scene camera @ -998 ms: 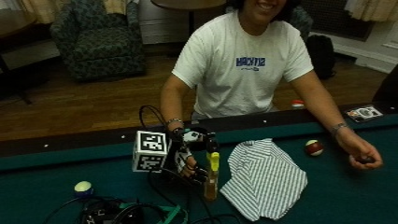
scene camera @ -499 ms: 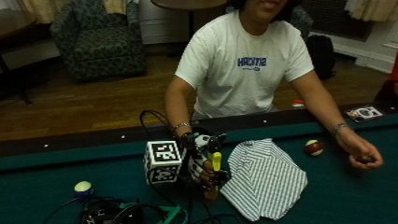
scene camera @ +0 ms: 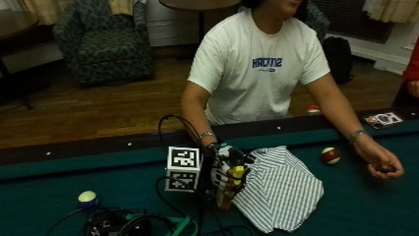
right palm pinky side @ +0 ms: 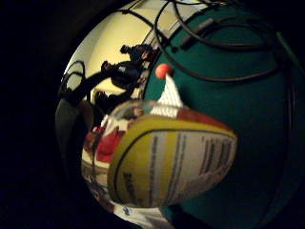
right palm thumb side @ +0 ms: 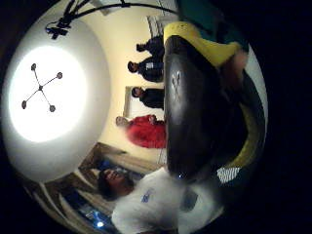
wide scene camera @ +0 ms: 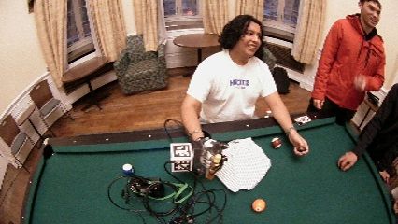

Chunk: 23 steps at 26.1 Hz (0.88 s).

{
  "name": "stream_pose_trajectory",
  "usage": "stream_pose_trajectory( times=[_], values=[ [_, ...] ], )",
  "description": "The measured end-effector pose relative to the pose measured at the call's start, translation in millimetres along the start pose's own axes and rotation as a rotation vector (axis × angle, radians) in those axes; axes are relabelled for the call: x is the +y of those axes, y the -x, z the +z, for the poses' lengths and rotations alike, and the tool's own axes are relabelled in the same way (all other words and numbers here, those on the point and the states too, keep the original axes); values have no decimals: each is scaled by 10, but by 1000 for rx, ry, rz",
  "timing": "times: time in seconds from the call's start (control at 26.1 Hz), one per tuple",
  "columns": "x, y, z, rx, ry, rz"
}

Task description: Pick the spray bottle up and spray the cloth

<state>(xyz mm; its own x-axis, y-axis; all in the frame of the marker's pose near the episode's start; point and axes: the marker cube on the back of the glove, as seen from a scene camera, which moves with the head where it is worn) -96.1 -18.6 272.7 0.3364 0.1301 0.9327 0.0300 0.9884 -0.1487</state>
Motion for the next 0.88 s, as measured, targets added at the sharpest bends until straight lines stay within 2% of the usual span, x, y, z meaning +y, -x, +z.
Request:
stream_pose_trajectory(
  times=[0.15, 0.27, 0.61, 0.88],
  values=[
    [44, 149, -7, -8, -116, -49],
    [115, 453, -68, -27, -127, -118],
    [398, 1903, -282, -74, -42, -359],
    [536, 2818, -367, -49, 169, -352]
  ],
)
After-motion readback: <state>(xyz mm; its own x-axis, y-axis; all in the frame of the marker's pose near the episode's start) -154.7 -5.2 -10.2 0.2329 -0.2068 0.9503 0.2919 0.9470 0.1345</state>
